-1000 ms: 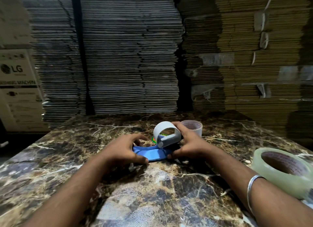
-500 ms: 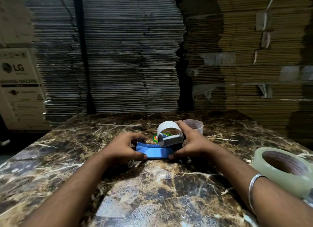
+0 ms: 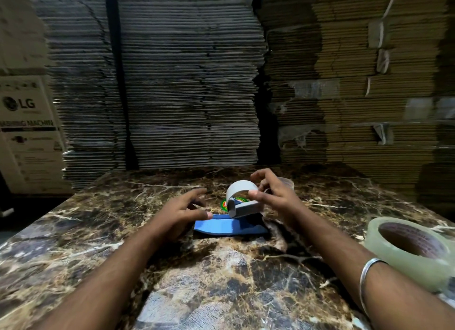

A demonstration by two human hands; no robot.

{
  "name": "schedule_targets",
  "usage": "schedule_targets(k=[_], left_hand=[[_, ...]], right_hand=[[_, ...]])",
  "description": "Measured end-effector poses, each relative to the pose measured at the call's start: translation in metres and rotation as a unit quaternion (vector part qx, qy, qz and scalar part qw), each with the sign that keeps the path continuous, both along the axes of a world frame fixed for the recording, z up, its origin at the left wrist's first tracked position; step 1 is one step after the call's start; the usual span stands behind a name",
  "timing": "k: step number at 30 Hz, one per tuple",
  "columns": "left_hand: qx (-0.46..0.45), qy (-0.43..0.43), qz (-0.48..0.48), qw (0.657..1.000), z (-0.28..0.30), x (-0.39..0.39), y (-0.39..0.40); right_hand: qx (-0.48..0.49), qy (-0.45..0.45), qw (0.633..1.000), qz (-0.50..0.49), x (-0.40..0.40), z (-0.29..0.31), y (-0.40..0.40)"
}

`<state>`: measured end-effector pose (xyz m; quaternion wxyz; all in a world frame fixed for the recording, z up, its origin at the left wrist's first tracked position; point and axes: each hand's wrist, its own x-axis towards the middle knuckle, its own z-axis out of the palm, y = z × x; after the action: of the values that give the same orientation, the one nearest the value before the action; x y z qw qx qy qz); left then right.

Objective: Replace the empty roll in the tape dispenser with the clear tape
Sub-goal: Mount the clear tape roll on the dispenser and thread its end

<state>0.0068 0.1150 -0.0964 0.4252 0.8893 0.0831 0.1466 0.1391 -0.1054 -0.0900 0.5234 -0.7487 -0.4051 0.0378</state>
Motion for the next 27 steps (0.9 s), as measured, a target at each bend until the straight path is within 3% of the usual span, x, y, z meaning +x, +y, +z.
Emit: schedule_targets(k=[7, 14, 24, 27], left_hand=[[0.067, -0.159, 0.09, 0.981, 0.011, -0.003, -0.019], [0.1, -0.28, 0.099, 0.95, 0.037, 0.009, -0.074], [-0.063, -0.349, 0.112, 0.928, 0.048, 0.051, -0.173], [-0.017, -0.354, 0.098, 0.93, 0.029, 0.045, -0.178]], right_hand=[[0.068, -0.104, 0.989, -0.084, -0.006, 0.004, -0.001], [0.117, -0.13, 0.968, -0.179, -0.004, 0.005, -0.001], [0.261, -0.182, 0.898, -0.302, 0.003, 0.014, -0.012], [0.266, -0.211, 0.885, -0.319, 0.001, 0.02, -0.017]])
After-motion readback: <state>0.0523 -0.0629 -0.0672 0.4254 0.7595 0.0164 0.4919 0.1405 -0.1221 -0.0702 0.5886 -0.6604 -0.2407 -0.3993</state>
